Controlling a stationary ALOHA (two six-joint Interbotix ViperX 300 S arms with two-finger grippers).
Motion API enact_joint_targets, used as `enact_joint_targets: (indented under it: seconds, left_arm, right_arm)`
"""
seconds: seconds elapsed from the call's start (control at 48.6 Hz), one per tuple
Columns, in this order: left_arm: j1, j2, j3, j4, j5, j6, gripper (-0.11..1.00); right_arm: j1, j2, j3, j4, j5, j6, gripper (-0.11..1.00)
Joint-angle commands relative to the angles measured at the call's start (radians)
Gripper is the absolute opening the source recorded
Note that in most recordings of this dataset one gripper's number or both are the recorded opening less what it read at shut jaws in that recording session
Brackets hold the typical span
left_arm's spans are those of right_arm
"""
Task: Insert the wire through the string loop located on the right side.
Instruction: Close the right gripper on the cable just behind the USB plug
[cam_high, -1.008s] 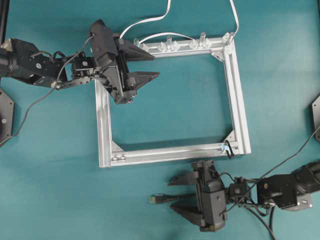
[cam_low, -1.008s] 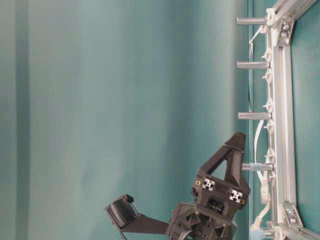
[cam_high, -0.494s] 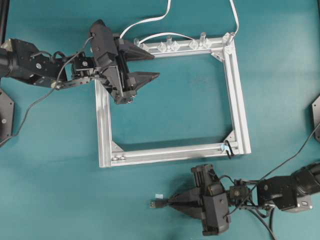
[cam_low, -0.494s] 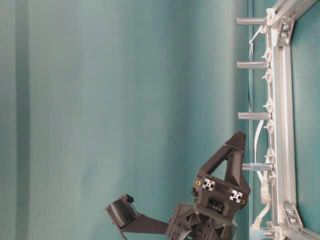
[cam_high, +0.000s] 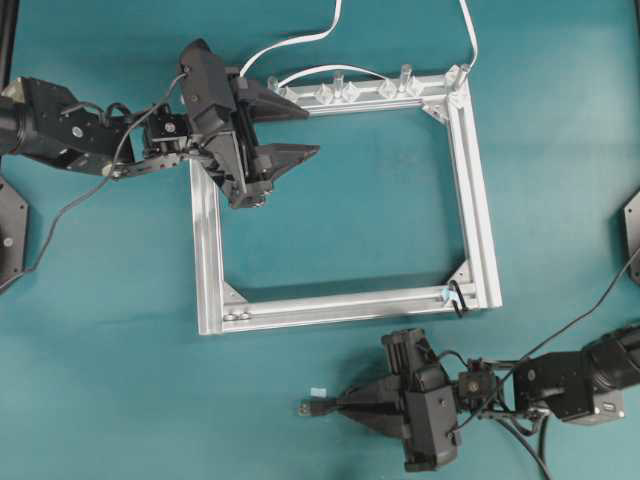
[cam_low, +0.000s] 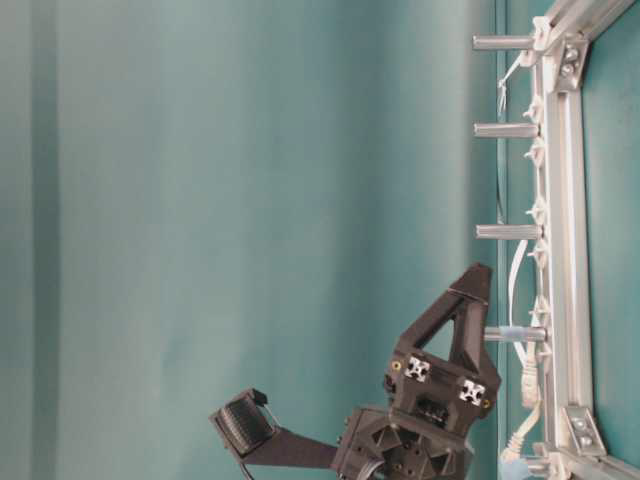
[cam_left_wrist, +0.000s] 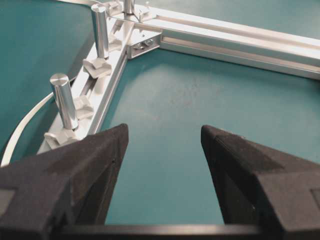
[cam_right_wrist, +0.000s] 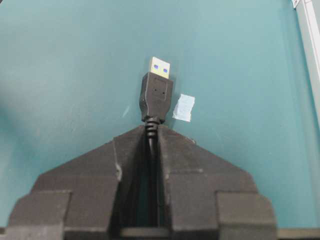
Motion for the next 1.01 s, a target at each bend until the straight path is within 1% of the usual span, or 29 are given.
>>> enact_joint_targets:
  seconds: [0.0,0.206,0.452,0.72,0.987]
  left_arm:
    - [-0.003,-0.029,-0.008,0.002,-0.005,-0.008,0.67]
    - [-0.003,-0.029,-0.008,0.002,-0.005,-0.008,0.67]
    - [-0.005,-0.029,-0.011,0.002,-0.005,-0.008,0.67]
    - [-0.005,-0.031,-0.012,0.002,-0.005,-0.008,0.67]
    - [-0.006,-0.029,-0.014,0.002,-0.005,-0.009,0.67]
  right_arm:
    - [-0.005,-0.014,-0.006,0.002,0.005,-0.002,0.1]
    - [-0.005,-0.038,0.0,0.002,0.009,-0.008,0.1]
    - [-0.009,-0.137,0.035,0.002,0.023,-0.014,0.1]
    - [-0.009,-0.225,0.051,0.002,0.067,-0.081,0.1]
    - [-0.009,-0.242,0.046,0.002,0.094,-0.087,0.1]
